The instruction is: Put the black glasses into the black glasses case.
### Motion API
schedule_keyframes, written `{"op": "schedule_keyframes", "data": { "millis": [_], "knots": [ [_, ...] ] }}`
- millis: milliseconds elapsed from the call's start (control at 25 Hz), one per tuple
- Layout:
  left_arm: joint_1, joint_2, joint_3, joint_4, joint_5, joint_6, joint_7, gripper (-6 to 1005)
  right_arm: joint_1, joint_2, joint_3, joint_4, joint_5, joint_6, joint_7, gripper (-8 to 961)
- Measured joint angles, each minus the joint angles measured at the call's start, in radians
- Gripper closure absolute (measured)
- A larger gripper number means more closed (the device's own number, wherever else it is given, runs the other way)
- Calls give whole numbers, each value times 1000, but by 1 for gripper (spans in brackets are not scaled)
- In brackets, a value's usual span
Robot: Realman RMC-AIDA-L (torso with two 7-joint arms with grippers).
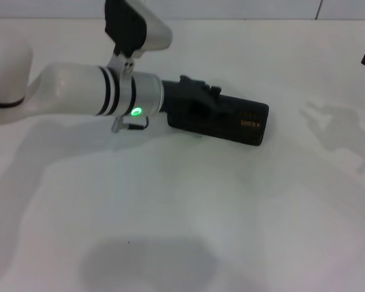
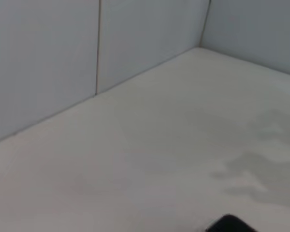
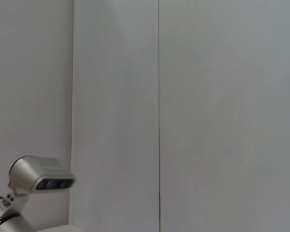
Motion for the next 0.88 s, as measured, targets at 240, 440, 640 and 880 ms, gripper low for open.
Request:
{"op": "schedule_keyframes", "data": {
  "millis": [240,440,640,880],
  "knots": [
    [57,0,1,5,-63,24,56,416,10,-2,-14,0,-2,-13,0,743],
    [194,21,-15,98,-319,344,325,417,26,-9,-59,-17,-28,-93,5,743],
    [326,64,-112,167,-361,702,488,419,68,-7,-101,-12,-73,-187,5,691],
    [380,120,-161,95,-344,841,534,378,167,8,-204,97,-97,-171,-12,485]
  ]
}}
